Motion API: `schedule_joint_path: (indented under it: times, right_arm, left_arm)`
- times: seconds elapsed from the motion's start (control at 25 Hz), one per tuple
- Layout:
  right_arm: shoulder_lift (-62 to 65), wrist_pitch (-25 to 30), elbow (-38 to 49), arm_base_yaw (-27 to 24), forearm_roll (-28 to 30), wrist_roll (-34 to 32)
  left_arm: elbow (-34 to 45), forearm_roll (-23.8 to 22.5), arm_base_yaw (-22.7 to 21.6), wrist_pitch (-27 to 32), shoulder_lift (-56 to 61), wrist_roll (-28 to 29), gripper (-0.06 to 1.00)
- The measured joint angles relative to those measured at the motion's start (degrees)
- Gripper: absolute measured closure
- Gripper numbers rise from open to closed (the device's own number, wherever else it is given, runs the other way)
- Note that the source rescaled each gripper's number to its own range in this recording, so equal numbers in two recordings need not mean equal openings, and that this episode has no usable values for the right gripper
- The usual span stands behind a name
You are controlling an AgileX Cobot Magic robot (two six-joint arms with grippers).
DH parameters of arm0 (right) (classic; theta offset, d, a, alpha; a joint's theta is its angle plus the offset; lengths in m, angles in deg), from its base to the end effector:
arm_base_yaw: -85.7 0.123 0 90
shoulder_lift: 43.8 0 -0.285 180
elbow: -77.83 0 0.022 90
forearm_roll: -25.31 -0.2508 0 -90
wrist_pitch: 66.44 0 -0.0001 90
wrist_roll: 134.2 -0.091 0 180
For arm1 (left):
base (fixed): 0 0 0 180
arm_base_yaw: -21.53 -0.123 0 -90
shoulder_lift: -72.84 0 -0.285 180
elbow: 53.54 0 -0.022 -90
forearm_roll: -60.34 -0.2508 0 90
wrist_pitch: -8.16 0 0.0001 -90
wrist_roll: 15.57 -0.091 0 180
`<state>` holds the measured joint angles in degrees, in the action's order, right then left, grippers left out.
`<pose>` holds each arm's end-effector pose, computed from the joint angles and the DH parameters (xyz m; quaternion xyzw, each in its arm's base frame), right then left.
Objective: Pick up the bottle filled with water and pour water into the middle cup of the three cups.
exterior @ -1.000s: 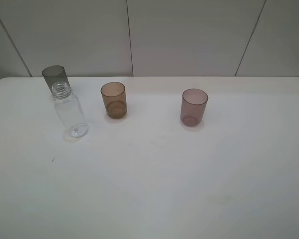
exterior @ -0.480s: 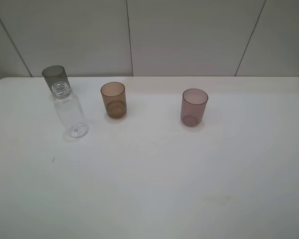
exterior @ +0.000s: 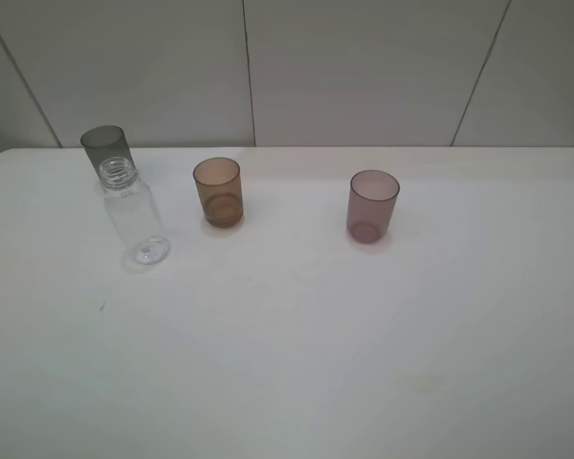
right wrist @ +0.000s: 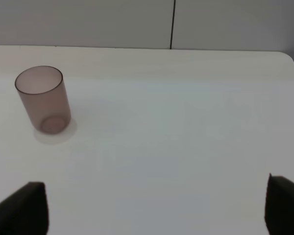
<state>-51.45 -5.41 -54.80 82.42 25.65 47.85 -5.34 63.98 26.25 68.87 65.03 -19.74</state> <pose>-0.0079 0.0000 0.2827 0.0093 0.8482 -0.0276 0.5288 -0.0060 -0.0046 0.2793 0.0672 0.8483 -0.0342 0.5242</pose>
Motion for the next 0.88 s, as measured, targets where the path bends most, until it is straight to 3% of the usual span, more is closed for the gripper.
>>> schedule_joint_path:
  times: [0.24, 0.88]
  right_arm:
    - [0.0, 0.0, 0.0, 0.0, 0.0, 0.0]
    - [0.0, 0.0, 0.0, 0.0, 0.0, 0.0]
  left_arm:
    - [0.0, -0.1, -4.8, 0.0, 0.4, 0.0, -0.06]
    - [0.0, 1.3, -4.9, 0.0, 0.4, 0.1, -0.06]
